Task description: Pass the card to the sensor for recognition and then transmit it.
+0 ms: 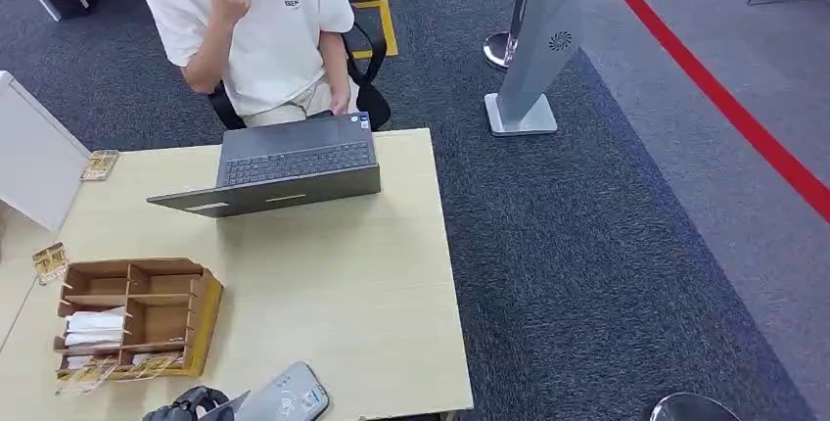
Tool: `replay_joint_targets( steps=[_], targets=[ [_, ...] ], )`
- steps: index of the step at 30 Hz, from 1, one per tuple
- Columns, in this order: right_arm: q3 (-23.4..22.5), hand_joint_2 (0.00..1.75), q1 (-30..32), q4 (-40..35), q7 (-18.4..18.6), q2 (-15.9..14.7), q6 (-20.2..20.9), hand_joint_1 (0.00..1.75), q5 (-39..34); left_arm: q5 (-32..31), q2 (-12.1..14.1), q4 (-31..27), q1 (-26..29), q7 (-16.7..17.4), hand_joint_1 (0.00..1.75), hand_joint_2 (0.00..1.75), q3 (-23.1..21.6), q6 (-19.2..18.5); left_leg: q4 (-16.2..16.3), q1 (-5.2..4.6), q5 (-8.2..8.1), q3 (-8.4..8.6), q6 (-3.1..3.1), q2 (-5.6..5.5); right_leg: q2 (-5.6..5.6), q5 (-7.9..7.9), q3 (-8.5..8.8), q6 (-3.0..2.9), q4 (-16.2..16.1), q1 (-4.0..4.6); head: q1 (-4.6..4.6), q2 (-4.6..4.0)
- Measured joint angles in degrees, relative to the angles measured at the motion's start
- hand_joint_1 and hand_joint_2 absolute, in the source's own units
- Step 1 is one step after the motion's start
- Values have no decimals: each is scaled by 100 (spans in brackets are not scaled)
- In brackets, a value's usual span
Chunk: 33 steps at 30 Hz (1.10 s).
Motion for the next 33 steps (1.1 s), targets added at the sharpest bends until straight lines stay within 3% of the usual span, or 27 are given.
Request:
replay_joint_targets(
  steps=[11,25,30,33],
  targets=[
    [-2,175,-11,9,-59,4,0,0,121,-90,-33,295,-8,-65,175,175,-9,39,0,0,0,1,0,0,0,0,0,0,0,0,-2,0],
    [-15,175,-24,63,-157,4,-44,0,262,212,201,767,-100,490,175,175,-324,295,0,0,0,2,0,-1,-1,0,2,0,0,0,-2,0],
    [-4,175,-25,70,-136,4,-46,0,217,269,238,723,-152,402,175,175,-328,527,0,1,2,3,0,-1,-1,0,1,-1,0,1,-2,0],
    [-2,175,-29,92,-131,4,-44,0,290,385,284,323,-217,352,175,175,-398,713,0,2,7,2,3,-2,-4,1,1,-2,0,2,0,0]
  ],
)
